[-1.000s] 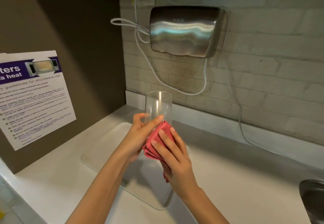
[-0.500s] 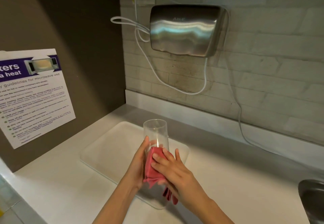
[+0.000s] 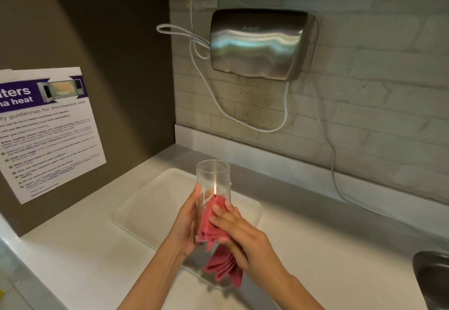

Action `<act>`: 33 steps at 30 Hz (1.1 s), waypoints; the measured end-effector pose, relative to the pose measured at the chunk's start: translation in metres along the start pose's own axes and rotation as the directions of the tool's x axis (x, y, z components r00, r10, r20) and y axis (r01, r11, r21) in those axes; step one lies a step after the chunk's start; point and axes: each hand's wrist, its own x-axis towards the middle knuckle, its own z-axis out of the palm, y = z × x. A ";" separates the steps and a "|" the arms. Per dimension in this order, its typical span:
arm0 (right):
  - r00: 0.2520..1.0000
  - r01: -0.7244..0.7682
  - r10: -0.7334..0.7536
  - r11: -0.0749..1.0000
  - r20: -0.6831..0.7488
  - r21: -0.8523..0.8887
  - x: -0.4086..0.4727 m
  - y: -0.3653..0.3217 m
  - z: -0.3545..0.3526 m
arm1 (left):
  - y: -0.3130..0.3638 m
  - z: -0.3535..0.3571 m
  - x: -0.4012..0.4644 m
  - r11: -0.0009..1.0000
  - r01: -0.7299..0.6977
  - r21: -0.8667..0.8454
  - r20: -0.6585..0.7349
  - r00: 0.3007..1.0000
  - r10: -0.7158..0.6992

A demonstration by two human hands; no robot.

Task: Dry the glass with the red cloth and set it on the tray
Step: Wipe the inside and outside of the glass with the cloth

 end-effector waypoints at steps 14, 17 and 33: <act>0.999 0.041 -0.040 0.998 0.012 -0.040 -0.006 -0.005 0.008 | 0.002 -0.002 -0.007 1.000 -0.003 -0.018 -0.043 0.999 0.002; 0.970 -0.126 0.136 0.990 -0.201 0.061 0.013 -0.006 0.003 | -0.005 0.000 -0.010 1.000 0.010 -0.006 -0.018 1.000 -0.010; 0.971 -0.156 0.161 0.987 -0.178 0.044 0.019 -0.016 -0.003 | -0.005 0.005 -0.014 0.997 -0.030 0.076 -0.045 0.998 0.033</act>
